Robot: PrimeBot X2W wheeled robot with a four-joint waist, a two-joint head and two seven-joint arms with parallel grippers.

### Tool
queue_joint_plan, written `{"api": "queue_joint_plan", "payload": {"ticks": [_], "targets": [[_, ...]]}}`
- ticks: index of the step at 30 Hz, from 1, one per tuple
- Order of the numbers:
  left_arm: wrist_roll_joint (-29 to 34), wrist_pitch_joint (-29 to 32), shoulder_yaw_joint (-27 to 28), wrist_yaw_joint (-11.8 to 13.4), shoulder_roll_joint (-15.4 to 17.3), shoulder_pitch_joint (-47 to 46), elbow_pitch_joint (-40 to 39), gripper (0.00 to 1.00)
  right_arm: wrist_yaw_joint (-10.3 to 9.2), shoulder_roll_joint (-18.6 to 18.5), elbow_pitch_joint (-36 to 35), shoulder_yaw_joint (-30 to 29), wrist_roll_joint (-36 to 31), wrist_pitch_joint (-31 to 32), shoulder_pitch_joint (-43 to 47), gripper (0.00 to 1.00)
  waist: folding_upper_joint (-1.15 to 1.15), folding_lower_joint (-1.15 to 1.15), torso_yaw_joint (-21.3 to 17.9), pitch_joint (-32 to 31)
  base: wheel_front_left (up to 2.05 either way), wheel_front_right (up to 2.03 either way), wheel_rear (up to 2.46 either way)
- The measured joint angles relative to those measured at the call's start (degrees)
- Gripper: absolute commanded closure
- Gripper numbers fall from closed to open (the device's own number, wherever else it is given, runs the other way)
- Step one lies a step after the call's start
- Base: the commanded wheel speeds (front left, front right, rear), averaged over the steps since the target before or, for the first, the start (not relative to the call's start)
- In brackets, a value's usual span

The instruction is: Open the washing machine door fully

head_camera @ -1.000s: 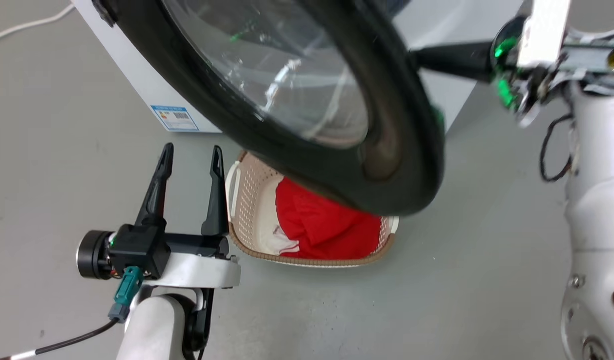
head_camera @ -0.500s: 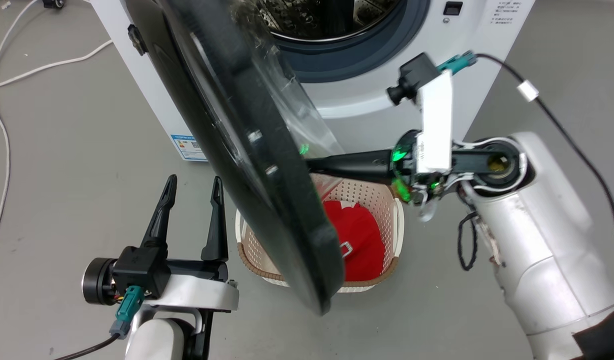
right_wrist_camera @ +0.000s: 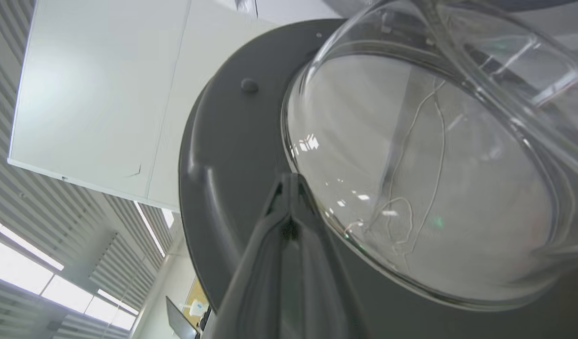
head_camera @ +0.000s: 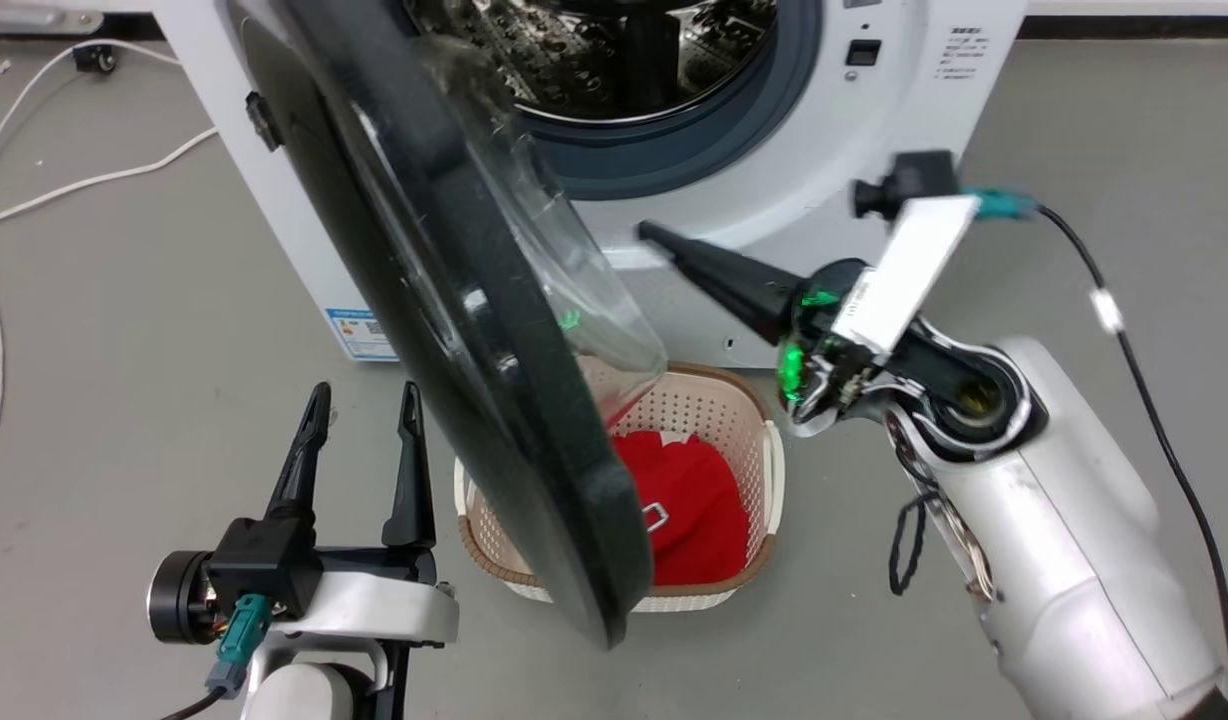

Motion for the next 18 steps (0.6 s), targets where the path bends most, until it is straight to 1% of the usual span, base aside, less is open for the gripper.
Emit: {"api": "queue_joint_plan", "payload": {"ticks": [2,3,4,5,7,11,14,18], "targets": [[0.0,0.0,0.4,0.0,0.0,0.3,0.0,0.00,0.00,-0.2,-1.4,-2.2,-1.1,-5.0,2.3,1.00,0.00,0.00,-0.6,-0.4,0.00,0.00,0.00],[0.0,0.0,0.6,0.0,0.0,0.6,0.1,0.00,0.00,-0.5,-2.3,-3.3,-1.3,-7.0,3.7,0.63,0.00,0.00,-1.0,-0.7,0.00,0.00,0.00],[0.1,0.0,0.8,-0.2,0.0,0.9,0.2,0.00,0.00,-0.9,-3.4,-4.2,-1.9,-9.1,5.1,0.47,0.00,0.00,-1.3,-1.0,0.00,0.00,0.00],[0.1,0.0,1.0,-0.4,0.0,1.0,0.3,0.00,0.00,-1.4,-4.6,-5.4,-2.8,-11.4,6.8,0.00,0.00,0.00,-1.6,-1.3,0.00,0.00,0.00],[0.3,0.0,1.4,-0.5,0.0,1.2,0.4,0.00,0.00,-2.8,-6.9,-7.4,-3.9,-15.3,10.0,0.00,0.00,0.00,-2.2,-1.9,0.00,0.00,0.00],[0.4,0.0,2.2,-0.9,0.0,2.1,0.8,0.00,0.00,-5.4,-10.8,-10.5,-8.6,-23.8,16.8,0.00,0.00,0.00,-2.9,-3.1,0.00,0.00,0.00],[0.4,0.0,2.8,-1.0,0.0,2.3,0.9,0.00,0.00,-7.0,-12.9,-12.3,-13.1,-30.4,21.5,0.00,0.00,0.00,-3.3,-4.0,0.00,0.00,0.00],[0.4,0.0,3.6,-1.0,0.0,3.2,1.2,0.00,0.00,-8.7,-14.3,-14.1,-22.1,-39.9,27.0,0.00,0.00,0.00,-3.7,-5.1,0.00,0.00,0.00]]}}
